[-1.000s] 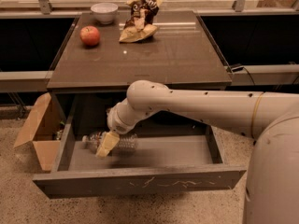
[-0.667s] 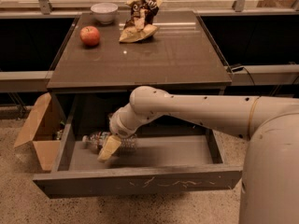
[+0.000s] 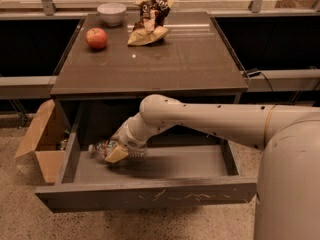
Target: Pick water bottle from top drawer and place on counter
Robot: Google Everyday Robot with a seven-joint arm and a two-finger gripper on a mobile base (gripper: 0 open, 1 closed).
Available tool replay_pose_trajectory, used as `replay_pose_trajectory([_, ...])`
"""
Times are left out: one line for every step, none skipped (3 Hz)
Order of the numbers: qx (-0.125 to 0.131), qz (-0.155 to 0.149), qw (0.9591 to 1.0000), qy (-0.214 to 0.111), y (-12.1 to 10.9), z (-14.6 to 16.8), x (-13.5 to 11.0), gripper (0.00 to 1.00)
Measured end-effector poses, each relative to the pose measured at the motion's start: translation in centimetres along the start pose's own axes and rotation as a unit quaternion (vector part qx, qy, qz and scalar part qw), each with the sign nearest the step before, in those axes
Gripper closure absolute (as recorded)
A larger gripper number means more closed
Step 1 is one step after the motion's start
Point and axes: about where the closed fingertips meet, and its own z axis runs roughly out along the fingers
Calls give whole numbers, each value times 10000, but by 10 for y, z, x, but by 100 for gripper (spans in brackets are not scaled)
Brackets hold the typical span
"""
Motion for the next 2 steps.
replay_pose_trajectory([-26, -131, 9997, -186, -1, -3, -3, 74])
replay_pose_trajectory([-27, -500, 9965, -675, -1, -22, -21, 96])
